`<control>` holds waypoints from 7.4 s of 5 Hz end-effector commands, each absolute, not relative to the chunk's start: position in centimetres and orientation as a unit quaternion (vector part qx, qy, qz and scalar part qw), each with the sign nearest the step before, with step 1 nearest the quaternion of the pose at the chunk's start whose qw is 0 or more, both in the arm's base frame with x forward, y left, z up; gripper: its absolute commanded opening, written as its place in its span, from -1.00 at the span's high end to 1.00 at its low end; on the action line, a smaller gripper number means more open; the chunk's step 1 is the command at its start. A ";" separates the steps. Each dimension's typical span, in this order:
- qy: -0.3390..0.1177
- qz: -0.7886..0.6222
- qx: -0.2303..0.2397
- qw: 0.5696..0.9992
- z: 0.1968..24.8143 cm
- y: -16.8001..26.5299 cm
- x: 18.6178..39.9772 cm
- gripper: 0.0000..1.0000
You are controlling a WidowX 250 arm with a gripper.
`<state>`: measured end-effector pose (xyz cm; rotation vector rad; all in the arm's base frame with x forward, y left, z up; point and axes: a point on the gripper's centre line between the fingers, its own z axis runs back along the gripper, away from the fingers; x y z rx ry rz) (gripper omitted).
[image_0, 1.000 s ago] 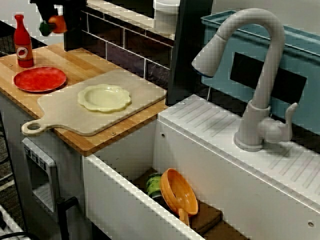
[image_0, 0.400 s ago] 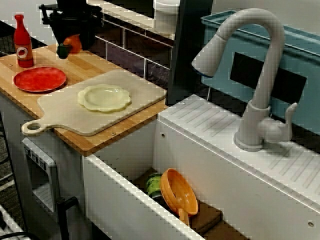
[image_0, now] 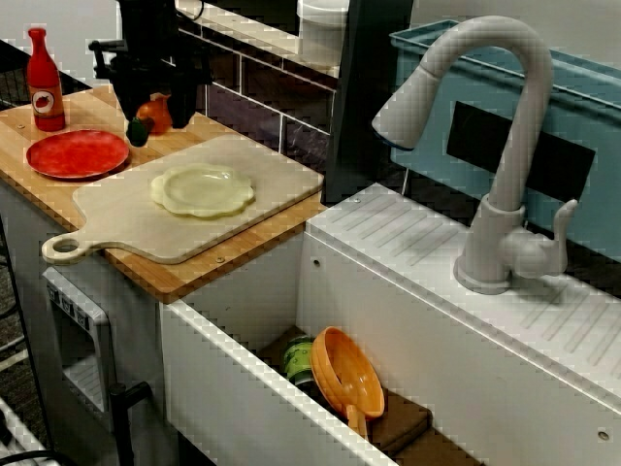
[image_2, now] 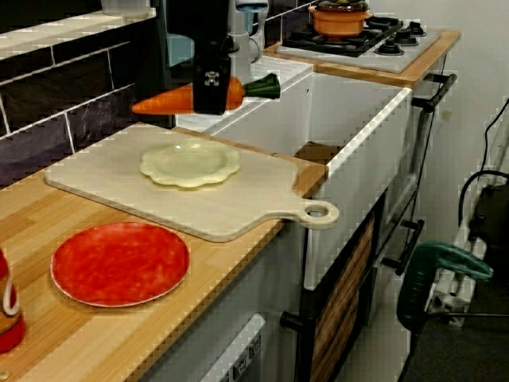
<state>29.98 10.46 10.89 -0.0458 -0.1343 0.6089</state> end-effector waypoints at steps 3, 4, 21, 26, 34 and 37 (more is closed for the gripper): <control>-0.084 0.314 0.013 0.946 6.6 9.4 31.5 1.00; -0.086 0.317 0.023 0.944 5.7 9.3 31.6 1.00; -0.137 0.322 0.034 0.936 13.9 20.3 28.3 -1.00; -0.203 0.369 0.043 0.906 14.7 26.2 27.6 -1.00; -0.290 0.374 0.057 0.879 14.4 31.0 27.9 -1.00; -0.298 0.380 0.063 0.873 14.1 31.1 29.1 -1.00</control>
